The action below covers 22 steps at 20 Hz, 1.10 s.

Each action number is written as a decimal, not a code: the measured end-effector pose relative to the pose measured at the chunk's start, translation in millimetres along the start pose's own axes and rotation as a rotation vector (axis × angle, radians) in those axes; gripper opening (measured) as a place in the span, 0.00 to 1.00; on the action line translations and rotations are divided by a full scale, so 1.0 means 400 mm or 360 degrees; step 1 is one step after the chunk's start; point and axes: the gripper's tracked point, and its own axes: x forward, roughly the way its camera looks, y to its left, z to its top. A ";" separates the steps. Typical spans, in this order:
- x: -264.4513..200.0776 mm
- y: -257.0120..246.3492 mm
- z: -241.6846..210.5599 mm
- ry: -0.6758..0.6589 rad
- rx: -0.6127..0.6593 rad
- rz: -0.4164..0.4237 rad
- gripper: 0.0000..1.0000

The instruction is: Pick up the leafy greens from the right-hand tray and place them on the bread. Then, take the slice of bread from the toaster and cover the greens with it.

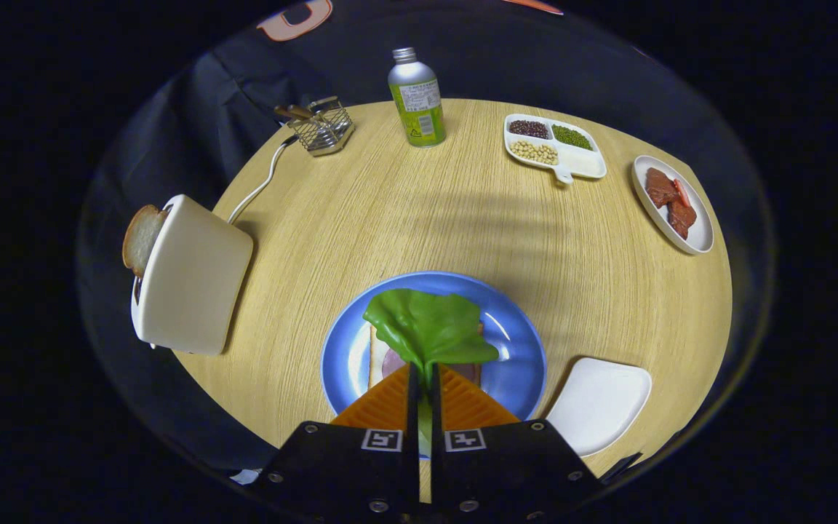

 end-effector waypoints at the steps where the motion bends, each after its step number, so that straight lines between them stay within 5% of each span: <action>1: 0.007 0.003 -0.004 0.0004 -0.0007 -0.0008 0.12; 5: 0.011 -0.001 0.003 -0.0031 -0.0017 -0.0064 0.33; 9: -0.012 0.019 0.015 -0.0048 -0.0001 -0.0089 0.70; 11: -0.041 0.056 0.042 -0.0082 0.0022 -0.0058 0.80; 15: -0.115 0.160 0.115 -0.0137 0.0022 -0.0015 0.90; 22: -0.197 0.407 0.237 -0.0146 -0.0088 0.0038 0.92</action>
